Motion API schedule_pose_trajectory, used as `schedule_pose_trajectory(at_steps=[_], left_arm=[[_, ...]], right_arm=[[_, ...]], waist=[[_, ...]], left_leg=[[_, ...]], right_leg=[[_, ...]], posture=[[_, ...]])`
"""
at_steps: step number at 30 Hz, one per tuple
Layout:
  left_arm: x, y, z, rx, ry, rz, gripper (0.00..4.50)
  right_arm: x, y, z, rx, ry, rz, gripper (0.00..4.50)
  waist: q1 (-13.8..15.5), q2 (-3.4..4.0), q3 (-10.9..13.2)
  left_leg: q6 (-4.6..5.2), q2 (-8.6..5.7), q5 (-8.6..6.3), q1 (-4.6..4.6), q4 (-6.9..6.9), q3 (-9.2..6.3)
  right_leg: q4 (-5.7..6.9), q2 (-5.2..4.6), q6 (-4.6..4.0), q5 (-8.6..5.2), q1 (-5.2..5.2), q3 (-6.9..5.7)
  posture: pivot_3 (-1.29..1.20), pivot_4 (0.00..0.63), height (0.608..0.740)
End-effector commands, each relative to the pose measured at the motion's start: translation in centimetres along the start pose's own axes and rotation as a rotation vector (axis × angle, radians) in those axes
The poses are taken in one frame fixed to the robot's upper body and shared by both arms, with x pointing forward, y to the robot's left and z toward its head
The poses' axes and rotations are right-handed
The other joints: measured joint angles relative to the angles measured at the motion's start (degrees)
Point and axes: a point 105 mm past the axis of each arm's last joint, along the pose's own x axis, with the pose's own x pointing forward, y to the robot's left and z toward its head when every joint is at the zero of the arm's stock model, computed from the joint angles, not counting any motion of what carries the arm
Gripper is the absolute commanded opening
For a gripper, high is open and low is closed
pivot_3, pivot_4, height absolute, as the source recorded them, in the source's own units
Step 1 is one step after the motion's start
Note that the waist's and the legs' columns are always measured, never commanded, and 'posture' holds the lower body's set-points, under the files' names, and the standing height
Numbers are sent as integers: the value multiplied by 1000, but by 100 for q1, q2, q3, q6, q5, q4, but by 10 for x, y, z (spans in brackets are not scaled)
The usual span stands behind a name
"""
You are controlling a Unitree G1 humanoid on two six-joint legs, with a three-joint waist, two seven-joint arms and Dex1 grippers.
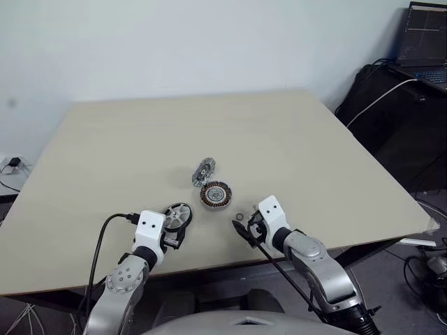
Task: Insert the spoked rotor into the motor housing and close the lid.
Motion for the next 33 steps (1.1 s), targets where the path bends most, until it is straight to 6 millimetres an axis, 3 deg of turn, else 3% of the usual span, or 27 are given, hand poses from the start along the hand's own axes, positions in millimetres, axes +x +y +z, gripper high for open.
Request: schedule_pose_trajectory(at_steps=[1, 13, 30, 33], left_arm=[[0, 3, 12, -1, -50, 6, 4461], [0, 5, 11, -4, -43, 23, 4461], [3, 1, 11, -14, -45, 20, 4461], [2, 0, 11, -13, -45, 18, 4500]], right_arm=[[0, -3, 15, -26, -56, -12, 4500], [2, -4, 11, -12, -44, -27, 4500], [34, -7, 1, 5, -24, -85, 4500], [34, -5, -16, 14, 34, -62, 3917]], waist=[[0, 0, 0], [0, 0, 0], [-13, 2, 0], [-14, 5, -1]], left_leg=[[0, 0, 0, 0, 0, 0], [0, 0, 0, 0, 0, 0], [1, -3, 1, 0, -2, 0], [2, -2, 2, 0, -2, 0]], right_leg=[[0, 0, 0, 0, 0, 0], [0, 4, -1, 1, 0, 0], [1, 22, -26, 16, -2, 1], [2, 22, -26, 16, -2, 1]], posture=[[0, 0, 740], [0, 0, 740], [0, 0, 740], [0, 0, 740]])
